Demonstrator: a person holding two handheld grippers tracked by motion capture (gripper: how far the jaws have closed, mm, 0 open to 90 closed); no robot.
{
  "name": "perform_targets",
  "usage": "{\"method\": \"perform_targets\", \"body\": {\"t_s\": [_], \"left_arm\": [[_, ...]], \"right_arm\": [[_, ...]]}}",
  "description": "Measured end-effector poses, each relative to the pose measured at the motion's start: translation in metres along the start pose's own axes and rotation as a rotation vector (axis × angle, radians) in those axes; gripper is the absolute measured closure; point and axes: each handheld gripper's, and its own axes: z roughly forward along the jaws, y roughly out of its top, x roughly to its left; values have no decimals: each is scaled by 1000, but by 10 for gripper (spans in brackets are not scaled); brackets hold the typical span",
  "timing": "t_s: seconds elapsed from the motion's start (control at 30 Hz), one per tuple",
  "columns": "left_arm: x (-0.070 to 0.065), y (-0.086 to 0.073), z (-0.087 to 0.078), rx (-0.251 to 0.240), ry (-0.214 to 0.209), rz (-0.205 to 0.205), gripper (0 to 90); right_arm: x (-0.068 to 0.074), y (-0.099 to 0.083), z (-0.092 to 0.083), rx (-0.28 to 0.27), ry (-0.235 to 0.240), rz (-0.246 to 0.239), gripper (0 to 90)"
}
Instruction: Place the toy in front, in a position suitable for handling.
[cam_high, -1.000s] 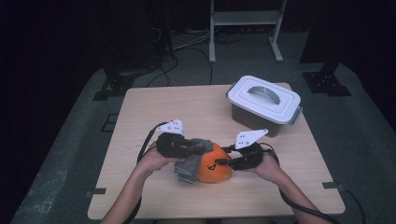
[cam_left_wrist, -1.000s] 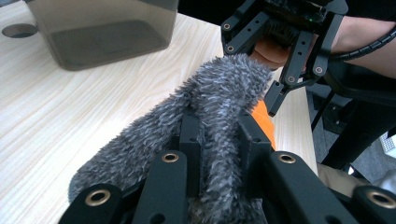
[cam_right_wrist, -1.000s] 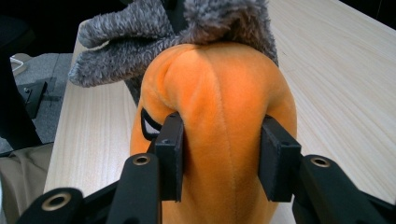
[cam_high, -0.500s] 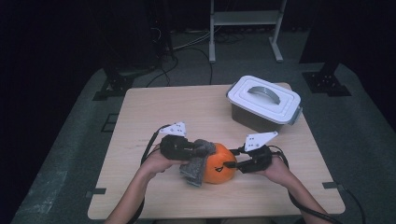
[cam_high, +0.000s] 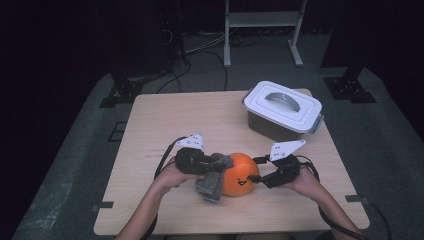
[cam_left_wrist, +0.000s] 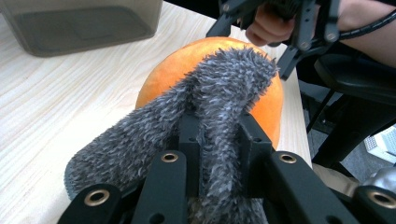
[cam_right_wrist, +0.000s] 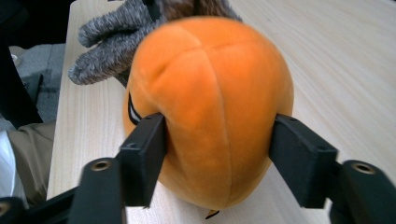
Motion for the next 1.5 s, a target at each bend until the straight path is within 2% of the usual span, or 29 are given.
{"method": "perform_targets", "body": {"t_s": [0.17, 0.3, 0.33, 0.5, 0.63, 0.87, 0.93, 1.07, 1.3, 1.37, 1.5], "left_arm": [[-3, 4, 4, 6, -9, 13, 750], [-4, 7, 5, 19, -6, 24, 750], [-4, 7, 5, 20, -5, 28, 750], [-4, 4, 6, 6, -16, 16, 749], [-3, 1, 8, 19, -16, 15, 747], [1, -8, 13, 39, -23, -6, 747], [1, -7, 16, 41, -29, -5, 747], [-2, -2, 20, 51, -32, 9, 747], [-5, 2, 22, 64, -33, 26, 747], [-5, 1, 21, 71, -27, 32, 747], [-4, -3, 19, 61, -32, 22, 746]], "right_arm": [[5, 16, 0, 13, -6, -57, 264], [8, 27, 4, 34, -15, -105, 247], [8, 27, 5, 46, -20, -112, 263], [8, 20, 4, 63, -18, -134, 471], [6, 12, 0, 62, -22, -121, 514], [-1, -5, -11, 42, -16, -54, 510], [-2, -8, -13, 41, -10, -35, 477], [-3, -4, -17, 51, -16, -18, 332], [0, 13, -14, 58, -21, -57, 253], [0, 13, -10, 62, -23, -62, 268], [-1, 7, -9, 57, -4, -61, 392]]}}
